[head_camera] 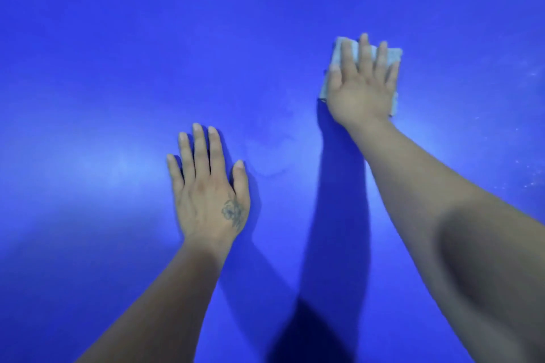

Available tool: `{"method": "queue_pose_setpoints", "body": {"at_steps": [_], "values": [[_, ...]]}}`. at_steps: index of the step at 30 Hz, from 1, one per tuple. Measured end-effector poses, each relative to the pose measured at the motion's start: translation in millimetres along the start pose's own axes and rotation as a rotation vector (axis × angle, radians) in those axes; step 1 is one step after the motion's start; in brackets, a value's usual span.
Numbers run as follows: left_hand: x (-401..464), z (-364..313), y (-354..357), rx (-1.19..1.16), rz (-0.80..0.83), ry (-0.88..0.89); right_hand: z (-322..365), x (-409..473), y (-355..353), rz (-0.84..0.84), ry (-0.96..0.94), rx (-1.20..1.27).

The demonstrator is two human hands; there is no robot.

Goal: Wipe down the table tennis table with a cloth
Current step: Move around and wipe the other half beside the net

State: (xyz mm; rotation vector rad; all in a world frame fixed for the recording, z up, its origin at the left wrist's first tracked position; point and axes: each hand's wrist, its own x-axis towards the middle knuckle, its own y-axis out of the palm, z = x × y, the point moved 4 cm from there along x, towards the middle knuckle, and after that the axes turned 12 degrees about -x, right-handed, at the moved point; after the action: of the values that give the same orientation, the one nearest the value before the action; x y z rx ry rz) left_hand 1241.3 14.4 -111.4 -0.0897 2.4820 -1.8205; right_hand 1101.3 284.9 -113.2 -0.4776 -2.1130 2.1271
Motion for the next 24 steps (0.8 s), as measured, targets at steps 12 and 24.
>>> {"method": "queue_pose_setpoints", "body": {"at_steps": [12,24], "values": [[3.5,3.9,7.5,-0.023,-0.036,0.008,50.2,-191.3,26.1,-0.119,-0.476,-0.048],[1.9,2.5,7.6,0.025,-0.036,0.01,-134.2,-163.8,24.4,-0.025,0.131,-0.027]]}}
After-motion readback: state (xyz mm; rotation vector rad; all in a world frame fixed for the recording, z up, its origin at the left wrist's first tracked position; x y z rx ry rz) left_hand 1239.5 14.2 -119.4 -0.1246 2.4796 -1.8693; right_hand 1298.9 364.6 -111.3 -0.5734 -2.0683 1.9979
